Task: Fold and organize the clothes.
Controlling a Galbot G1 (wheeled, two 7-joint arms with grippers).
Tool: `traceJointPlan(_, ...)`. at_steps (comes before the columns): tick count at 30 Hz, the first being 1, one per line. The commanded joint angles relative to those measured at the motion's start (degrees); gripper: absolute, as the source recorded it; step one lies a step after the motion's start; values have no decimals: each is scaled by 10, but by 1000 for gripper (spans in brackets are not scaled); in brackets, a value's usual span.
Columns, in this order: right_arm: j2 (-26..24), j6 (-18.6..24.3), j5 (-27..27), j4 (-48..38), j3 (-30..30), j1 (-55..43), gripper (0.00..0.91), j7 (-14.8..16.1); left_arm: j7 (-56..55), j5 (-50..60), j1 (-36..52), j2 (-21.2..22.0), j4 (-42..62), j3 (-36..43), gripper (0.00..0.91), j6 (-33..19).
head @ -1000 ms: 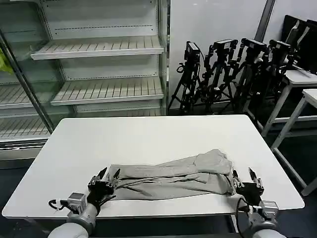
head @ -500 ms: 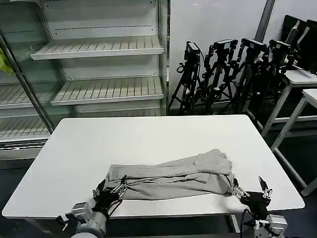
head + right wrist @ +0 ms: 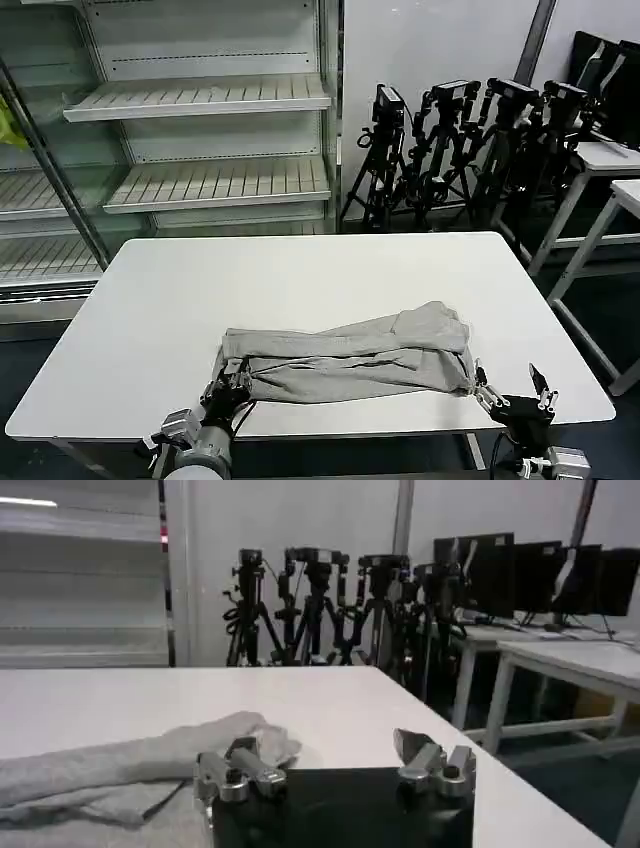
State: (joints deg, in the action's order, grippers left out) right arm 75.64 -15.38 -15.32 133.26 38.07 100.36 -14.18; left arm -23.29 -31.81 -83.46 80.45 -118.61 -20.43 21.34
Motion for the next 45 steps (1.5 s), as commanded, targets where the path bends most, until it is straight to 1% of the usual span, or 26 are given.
traceJointPlan(1, 5, 0, 2, 15, 0, 10, 907, -1, -6, -14, 14, 10, 23, 2, 10, -2)
traceJointPlan(11, 12, 0, 1, 35, 4, 29, 907, -5, -5, -63, 13, -2, -18, -16, 10, -2)
traceJointPlan(18, 13, 1, 0, 45, 7, 36, 907, -7, -5, -122, 8, -35, -55, -77, 10, -1)
traceJointPlan(22, 14, 0, 0, 50, 6, 38, 907, -8, -7, -181, 4, -55, -61, -133, 10, 1)
traceJointPlan(28, 16, -1, 0, 54, 3, 39, 907, -9, -8, -264, 6, -82, -58, -225, 10, 12)
traceJointPlan(34, 16, -3, 0, 56, 1, 38, 907, -9, -7, -312, 15, -112, -26, -288, 10, 24)
traceJointPlan(37, 15, -3, 1, 57, 1, 39, 907, -9, -6, -306, 20, -134, -1, -293, 10, 51)
traceJointPlan(39, 16, -3, 1, 57, 1, 40, 907, -9, -5, -295, 23, -139, 16, -287, 10, 57)
traceJointPlan(40, 16, -3, 1, 57, 1, 40, 907, -8, -6, -280, 25, -141, 24, -281, 60, 65)
traceJointPlan(41, 16, -3, 1, 58, 1, 41, 907, -8, -6, -269, 26, -141, 26, -278, 181, 71)
traceJointPlan(42, 17, -3, 1, 59, 1, 43, 907, -8, -7, -246, 28, -140, 30, -274, 433, 77)
traceJointPlan(43, 18, -3, 1, 60, 1, 44, 907, -8, -8, -220, 29, -138, 36, -270, 907, 83)
traceJointPlan(45, 18, -3, 2, 60, 2, 48, 907, -8, -8, -195, 28, -136, 39, -266, 907, 93)
